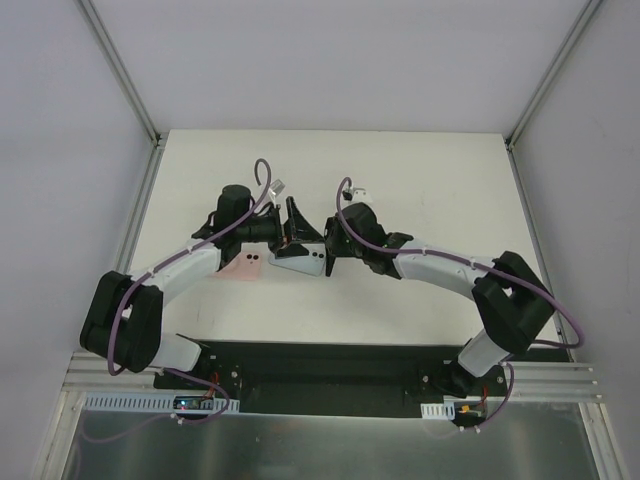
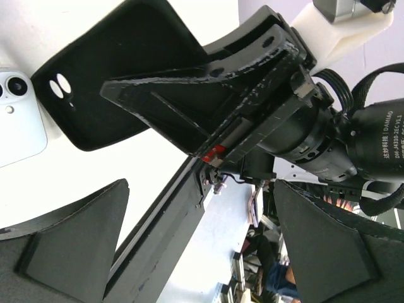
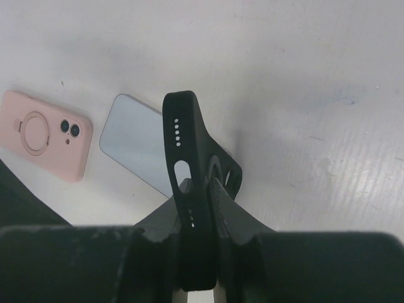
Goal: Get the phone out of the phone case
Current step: Remove the phone case from the phone, then place the phone case at the center of the board, then pick up the phone at the center of the board.
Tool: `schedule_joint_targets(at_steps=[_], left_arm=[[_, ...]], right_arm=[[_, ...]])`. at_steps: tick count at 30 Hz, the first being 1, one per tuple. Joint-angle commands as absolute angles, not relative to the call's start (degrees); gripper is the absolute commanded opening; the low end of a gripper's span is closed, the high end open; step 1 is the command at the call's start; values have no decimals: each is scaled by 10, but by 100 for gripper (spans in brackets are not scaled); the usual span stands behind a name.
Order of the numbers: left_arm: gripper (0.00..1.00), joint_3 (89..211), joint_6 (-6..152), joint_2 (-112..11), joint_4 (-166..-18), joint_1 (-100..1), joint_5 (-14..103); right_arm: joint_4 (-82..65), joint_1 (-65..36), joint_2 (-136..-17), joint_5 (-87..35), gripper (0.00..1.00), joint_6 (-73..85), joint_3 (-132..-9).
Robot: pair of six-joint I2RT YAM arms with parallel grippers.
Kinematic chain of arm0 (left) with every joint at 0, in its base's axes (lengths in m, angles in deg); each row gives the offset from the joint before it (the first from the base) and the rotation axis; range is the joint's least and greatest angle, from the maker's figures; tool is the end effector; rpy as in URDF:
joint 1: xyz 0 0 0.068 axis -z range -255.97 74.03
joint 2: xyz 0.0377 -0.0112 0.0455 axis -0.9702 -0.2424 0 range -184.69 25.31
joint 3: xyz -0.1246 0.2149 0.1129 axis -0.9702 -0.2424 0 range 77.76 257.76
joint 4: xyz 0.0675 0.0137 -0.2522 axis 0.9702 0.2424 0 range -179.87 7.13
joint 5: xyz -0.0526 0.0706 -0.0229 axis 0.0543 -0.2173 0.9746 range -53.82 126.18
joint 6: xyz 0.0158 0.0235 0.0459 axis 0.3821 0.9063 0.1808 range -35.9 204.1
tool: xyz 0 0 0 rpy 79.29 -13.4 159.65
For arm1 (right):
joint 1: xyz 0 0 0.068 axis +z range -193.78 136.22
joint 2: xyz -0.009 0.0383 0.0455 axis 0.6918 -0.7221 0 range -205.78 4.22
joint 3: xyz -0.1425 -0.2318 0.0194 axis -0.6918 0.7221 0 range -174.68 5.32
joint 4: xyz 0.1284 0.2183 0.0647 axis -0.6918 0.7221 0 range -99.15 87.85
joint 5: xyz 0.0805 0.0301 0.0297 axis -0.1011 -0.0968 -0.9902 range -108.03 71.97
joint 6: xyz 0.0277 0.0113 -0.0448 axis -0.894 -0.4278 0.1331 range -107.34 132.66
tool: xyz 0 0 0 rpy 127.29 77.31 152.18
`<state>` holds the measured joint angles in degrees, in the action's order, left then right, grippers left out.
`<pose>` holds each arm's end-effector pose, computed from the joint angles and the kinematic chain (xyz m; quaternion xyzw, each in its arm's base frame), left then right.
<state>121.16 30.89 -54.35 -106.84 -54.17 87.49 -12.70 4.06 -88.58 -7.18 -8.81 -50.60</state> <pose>0.2650 -0.1360 0.2450 0.0422 0.7756 -0.5977 0.1988 0.2439 0.2592 0.2183 -0.1561 0.8634 0.2002 0.4360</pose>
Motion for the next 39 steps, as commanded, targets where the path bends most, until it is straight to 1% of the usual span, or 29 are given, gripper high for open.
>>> schedule_joint_targets(at_steps=[1, 7, 9, 12, 13, 15, 17, 19, 20, 21, 23, 24, 26, 27, 32, 39], left_arm=[[96, 1207, 336, -515, -1024, -550, 829], [96, 1227, 374, -502, -957, -570, 823], [96, 1231, 389, -493, -938, -581, 824], [97, 1231, 412, -466, -902, -610, 822], [96, 1231, 417, -454, -887, -626, 821], [97, 1229, 432, -442, -853, -639, 814], [97, 1224, 440, -425, -819, -661, 808], [97, 1221, 450, -409, -794, -676, 793], [97, 1218, 452, -403, -767, -694, 787], [97, 1216, 453, -397, -750, -703, 773], [98, 1204, 452, -370, -722, -734, 714], [98, 1200, 453, -360, -699, -743, 699], [99, 1194, 461, -343, -670, -756, 661], [99, 1195, 463, -341, -641, -780, 648], [99, 1198, 443, -361, -563, -807, 535], [99, 1212, 384, -416, -501, -807, 459]], right_arm=[[-30, 60, -936, -185, 1, -148, -457], [19, 32, -874, -128, 1, -147, -441], [25, 11, -829, -122, 1, -141, -415], [30, -45, -764, -128, 2, -126, -382], [32, -80, -752, -130, 2, -119, -376], [44, -119, -722, -143, 5, -97, -370], [47, -179, -703, -155, 8, -83, -370], [60, -236, -690, -156, 23, -66, -377], [72, -254, -687, -142, 38, -68, -384], [109, -271, -686, -102, 62, -71, -392], [136, -312, -684, -78, 75, -65, -420], [156, -319, -681, -65, 86, -61, -427], [176, -326, -674, -45, 93, -46, -456], [191, -327, -672, -37, 95, -40, -465], [197, -304, -666, -62, 96, -3, -493], [192, -204, -700, -68, 97, -1, -503]])
